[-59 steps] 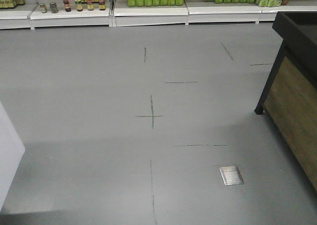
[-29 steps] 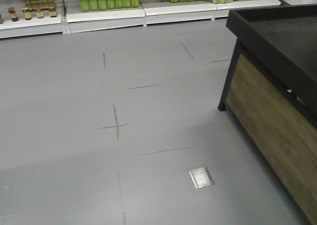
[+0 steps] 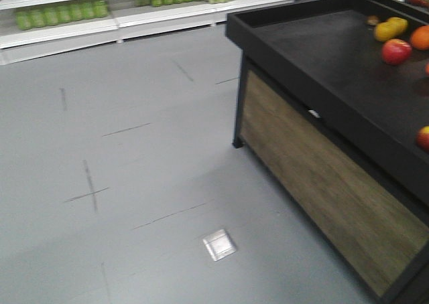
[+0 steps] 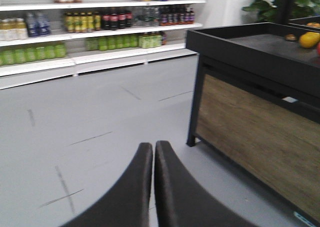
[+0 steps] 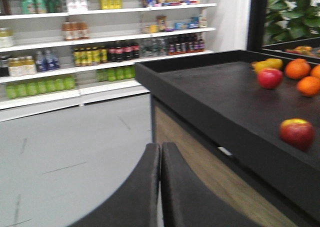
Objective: Pick three apples into basket with both arms
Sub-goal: 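Turn and drive the base up to the table holding the blue basket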
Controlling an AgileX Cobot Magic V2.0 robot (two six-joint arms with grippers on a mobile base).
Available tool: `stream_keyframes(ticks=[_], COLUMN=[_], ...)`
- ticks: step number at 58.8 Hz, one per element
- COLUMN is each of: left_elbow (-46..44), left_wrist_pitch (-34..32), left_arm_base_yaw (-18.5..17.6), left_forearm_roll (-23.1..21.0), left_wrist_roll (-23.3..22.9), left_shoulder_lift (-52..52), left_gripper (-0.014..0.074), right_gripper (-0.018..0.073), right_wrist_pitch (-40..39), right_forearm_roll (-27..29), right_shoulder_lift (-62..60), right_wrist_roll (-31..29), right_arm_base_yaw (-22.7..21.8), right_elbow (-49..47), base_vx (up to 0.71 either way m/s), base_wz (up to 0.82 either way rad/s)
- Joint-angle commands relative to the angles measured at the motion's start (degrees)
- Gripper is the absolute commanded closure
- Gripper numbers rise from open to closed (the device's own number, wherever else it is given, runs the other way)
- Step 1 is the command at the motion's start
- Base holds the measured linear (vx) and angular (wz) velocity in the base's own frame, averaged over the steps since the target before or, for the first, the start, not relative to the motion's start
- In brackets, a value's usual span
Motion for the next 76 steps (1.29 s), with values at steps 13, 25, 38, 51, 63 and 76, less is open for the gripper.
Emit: stream_keyframes(ticks=[13,25,38,51,63,76], left_elbow=[-1.45,-1.45,-1.45,-1.45,-1.45,-1.45], left_wrist_pitch=[-4.04,-4.04,-4.04,-4.04,-4.04,-4.04], left_arm_base_yaw=[0.15,0.15,0.15,0.15,0.15,0.15], left_forearm_roll=[-0.13,-0.13,-0.13,-0.13,-0.13,-0.13], left_wrist_roll=[0.0,0.0,0.0,0.0,0.0,0.0], left_shoulder_lift=[-0.73,-0.73,-0.73,-0.73,-0.73,-0.73], left_gripper=[0.0602,0.0602,0.0602,0.0602,0.0602,0.0602], right_gripper=[0.0567,0.0567,0.0567,0.0567,0.0567,0.0567], right_wrist_pitch=[-4.25,-4.25,-4.25,-4.25,-4.25,-4.25], right_forearm_roll=[-0.28,-0.28,-0.28,-0.28,-0.28,-0.28], right_shoulder_lift=[-0.65,-0.65,-0.65,-0.65,-0.65,-0.65], right_wrist_roll=[-0.41,-0.41,-0.41,-0.41,-0.41,-0.41], right_arm_base_yaw=[-0.26,-0.26,-0.26,-0.26,-0.26,-0.26], right_elbow=[0.65,0.65,0.65,0.65,0.65,0.65], base_vx=[0.13,0.14,0.14,0.14,0.13,0.12], base_wz=[-0.51,-0.54,-0.55,-0.54,-0.5,-0.47])
